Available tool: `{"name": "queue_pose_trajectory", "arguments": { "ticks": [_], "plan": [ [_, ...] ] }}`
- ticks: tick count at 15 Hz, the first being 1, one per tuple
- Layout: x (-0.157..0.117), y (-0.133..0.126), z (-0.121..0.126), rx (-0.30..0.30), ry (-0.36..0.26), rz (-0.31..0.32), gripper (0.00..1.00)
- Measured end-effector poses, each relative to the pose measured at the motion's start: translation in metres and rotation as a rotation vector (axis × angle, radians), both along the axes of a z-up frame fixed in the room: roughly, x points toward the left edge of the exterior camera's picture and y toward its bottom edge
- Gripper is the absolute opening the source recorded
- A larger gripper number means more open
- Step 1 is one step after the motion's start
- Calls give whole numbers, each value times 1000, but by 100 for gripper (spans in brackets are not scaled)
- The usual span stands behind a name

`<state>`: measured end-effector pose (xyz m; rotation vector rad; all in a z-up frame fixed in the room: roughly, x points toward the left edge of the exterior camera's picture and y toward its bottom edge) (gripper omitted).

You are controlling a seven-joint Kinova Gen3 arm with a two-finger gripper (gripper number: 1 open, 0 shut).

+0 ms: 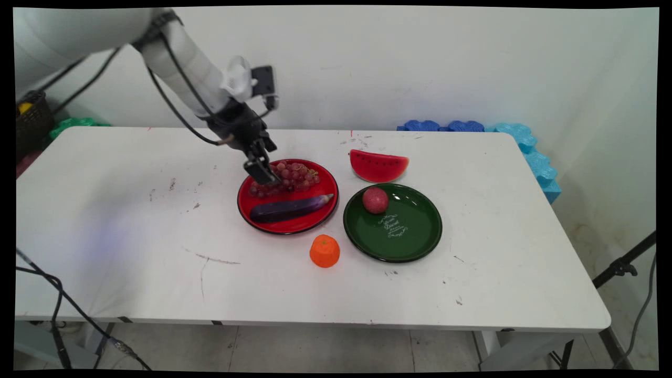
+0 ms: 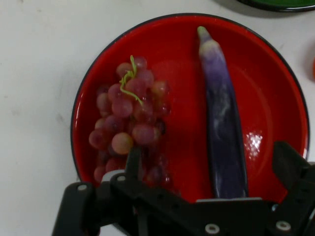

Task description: Pick up the eggplant from the red plate

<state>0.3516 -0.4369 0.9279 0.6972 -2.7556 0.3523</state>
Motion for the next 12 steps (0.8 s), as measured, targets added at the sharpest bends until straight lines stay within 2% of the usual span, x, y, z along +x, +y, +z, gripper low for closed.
{"name": "queue_pose_trajectory", "arguments": {
  "ticks": [6, 12],
  "plan": [
    [-20, -20, -42, 33, -23, -12, 100],
    [-32, -27, -69, 72, -13, -20, 100]
  ]
}}
